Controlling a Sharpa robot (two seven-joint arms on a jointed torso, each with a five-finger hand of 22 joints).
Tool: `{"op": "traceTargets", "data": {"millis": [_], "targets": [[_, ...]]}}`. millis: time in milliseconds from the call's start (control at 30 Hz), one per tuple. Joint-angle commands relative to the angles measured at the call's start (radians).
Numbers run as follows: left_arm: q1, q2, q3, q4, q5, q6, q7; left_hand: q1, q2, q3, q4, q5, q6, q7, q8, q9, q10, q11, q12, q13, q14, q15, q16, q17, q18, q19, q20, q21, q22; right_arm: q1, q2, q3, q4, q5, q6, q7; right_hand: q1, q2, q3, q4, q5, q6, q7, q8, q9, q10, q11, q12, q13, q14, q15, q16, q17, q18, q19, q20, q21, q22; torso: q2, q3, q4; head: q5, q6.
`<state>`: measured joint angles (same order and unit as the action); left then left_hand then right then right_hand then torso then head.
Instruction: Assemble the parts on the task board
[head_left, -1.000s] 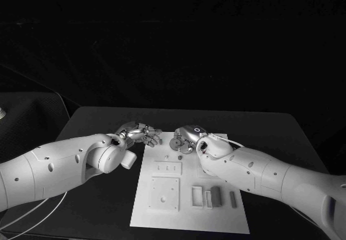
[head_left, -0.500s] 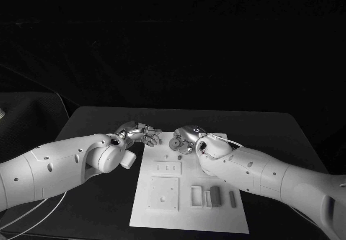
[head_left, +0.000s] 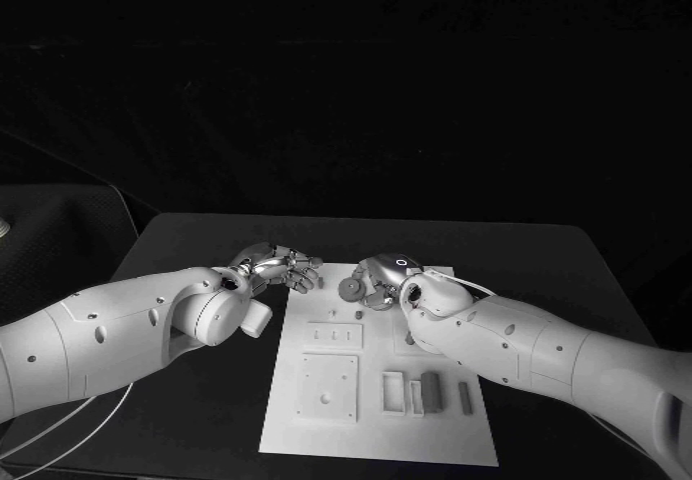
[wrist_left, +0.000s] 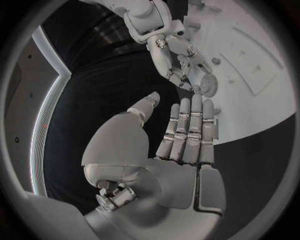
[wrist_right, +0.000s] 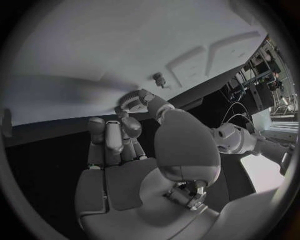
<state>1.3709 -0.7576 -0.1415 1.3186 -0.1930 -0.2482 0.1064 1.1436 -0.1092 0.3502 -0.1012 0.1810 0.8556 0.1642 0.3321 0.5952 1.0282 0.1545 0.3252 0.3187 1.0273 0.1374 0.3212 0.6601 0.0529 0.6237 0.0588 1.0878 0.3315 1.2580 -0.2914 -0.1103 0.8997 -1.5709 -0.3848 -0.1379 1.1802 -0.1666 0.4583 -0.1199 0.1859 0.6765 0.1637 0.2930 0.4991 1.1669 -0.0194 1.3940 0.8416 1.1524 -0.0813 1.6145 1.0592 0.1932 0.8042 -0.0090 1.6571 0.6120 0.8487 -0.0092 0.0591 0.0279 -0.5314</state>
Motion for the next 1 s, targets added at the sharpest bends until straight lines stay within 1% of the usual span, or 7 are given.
{"op": "traceTargets", "data": {"millis": [33,300,333,567,733,900,1000], "targets": [[0.001,0.000,0.001,0.002,-0.003,0.004,0.008,0.002,0.006,0.001,0.000,0.003,-0.005,-0.002,-0.005,-0.001,-0.008,-0.001,-0.003,0.002,-0.007,0.001,-0.004,0.001,0.019,-0.007,-0.001,-0.005,0.001,0.000,-0.006,0.000,0.005,0.022,0.008,-0.001,-0.009,0.003,-0.006,0.003,-0.001,-0.004,0.001,-0.004,-0.001,-0.004,0.000,-0.004,-0.002,-0.003,-0.001,-0.005,-0.002,0.017,0.000,0.002,0.091,-0.001,0.000,0.0004,-0.0010,0.001,-0.001],[0.001,-0.001,0.001,0.001,-0.003,0.004,0.008,0.001,0.006,0.001,0.000,0.003,-0.005,-0.002,-0.005,-0.001,-0.008,-0.001,-0.003,0.002,-0.007,0.002,-0.004,0.001,0.019,-0.007,-0.001,-0.005,0.001,0.000,-0.013,0.000,0.009,0.067,0.039,0.008,-0.030,0.014,-0.008,0.018,-0.001,0.013,0.001,0.014,0.004,-0.003,0.000,-0.002,-0.003,0.000,-0.001,-0.004,-0.003,0.016,0.003,0.003,0.092,-0.001,0.000,0.0001,-0.0003,0.000,-0.001],[0.001,-0.001,0.001,0.001,-0.003,0.004,0.007,0.001,0.006,0.001,0.000,0.003,-0.005,-0.002,-0.005,-0.001,-0.008,-0.001,-0.003,0.002,-0.007,0.002,-0.004,0.001,0.019,-0.007,-0.001,-0.005,0.001,0.000,-0.015,0.000,0.010,0.067,0.037,0.008,-0.037,0.020,-0.007,0.022,-0.001,0.033,0.001,0.026,0.009,-0.002,0.000,-0.001,-0.003,0.001,-0.001,-0.003,-0.003,0.016,0.004,0.002,0.092,-0.001,0.000,0.0000,-0.0004,0.000,-0.001],[0.001,-0.005,0.001,0.000,-0.003,0.004,0.008,0.001,0.007,0.001,0.000,0.003,-0.005,-0.002,-0.005,-0.001,-0.008,-0.001,-0.003,0.002,-0.007,0.002,-0.004,0.001,0.019,-0.007,-0.001,-0.005,0.001,0.001,-0.038,0.005,0.027,0.095,0.002,0.010,-0.048,0.027,-0.006,0.029,-0.001,0.052,0.002,0.037,0.013,-0.001,-0.001,0.001,-0.003,0.003,-0.001,-0.002,-0.004,0.016,0.007,0.002,0.093,-0.001,0.000,0.0009,-0.0014,0.001,0.000],[0.001,-0.011,0.001,-0.008,-0.003,0.005,0.011,0.001,0.007,0.001,0.001,0.003,-0.005,-0.002,-0.005,-0.001,-0.008,-0.001,-0.003,0.002,-0.007,0.002,-0.004,0.001,0.019,-0.007,-0.001,-0.005,0.001,0.013,-0.062,0.021,0.063,0.131,-0.001,0.012,-0.055,0.028,-0.006,0.032,-0.001,0.059,0.003,0.040,0.015,0.001,-0.002,0.002,-0.003,0.005,-0.001,-0.001,-0.004,0.016,0.008,0.002,0.094,-0.001,0.000,0.0006,-0.0028,-0.001,0.004],[0.001,-0.017,0.001,-0.028,-0.008,0.003,0.021,0.001,0.007,0.001,0.001,0.003,-0.005,-0.002,-0.005,-0.001,-0.009,-0.001,-0.003,0.002,-0.007,0.002,-0.004,0.001,0.018,-0.007,0.000,-0.005,0.001,0.025,-0.087,0.043,0.102,0.177,-0.002,0.020,-0.061,0.026,-0.008,0.035,-0.001,0.062,0.004,0.041,0.015,0.002,-0.002,0.003,-0.003,0.006,-0.001,0.000,-0.004,0.016,0.009,0.002,0.094,-0.001,-0.001,0.0035,-0.0037,0.000,0.009],[0.001,-0.020,0.001,-0.039,-0.009,0.004,0.025,0.001,0.007,0.001,0.001,0.003,-0.005,-0.002,-0.005,-0.001,-0.008,-0.001,-0.003,0.002,-0.007,0.002,-0.004,0.001,0.018,-0.007,-0.001,-0.005,0.001,0.028,-0.105,0.054,0.121,0.219,0.004,0.024,-0.064,0.025,-0.009,0.036,-0.002,0.064,0.004,0.042,0.016,0.003,-0.003,0.004,-0.003,0.006,-0.001,0.000,-0.004,0.016,0.010,0.002,0.094,-0.001,-0.001,0.0035,-0.0046,-0.001,0.012]]}}
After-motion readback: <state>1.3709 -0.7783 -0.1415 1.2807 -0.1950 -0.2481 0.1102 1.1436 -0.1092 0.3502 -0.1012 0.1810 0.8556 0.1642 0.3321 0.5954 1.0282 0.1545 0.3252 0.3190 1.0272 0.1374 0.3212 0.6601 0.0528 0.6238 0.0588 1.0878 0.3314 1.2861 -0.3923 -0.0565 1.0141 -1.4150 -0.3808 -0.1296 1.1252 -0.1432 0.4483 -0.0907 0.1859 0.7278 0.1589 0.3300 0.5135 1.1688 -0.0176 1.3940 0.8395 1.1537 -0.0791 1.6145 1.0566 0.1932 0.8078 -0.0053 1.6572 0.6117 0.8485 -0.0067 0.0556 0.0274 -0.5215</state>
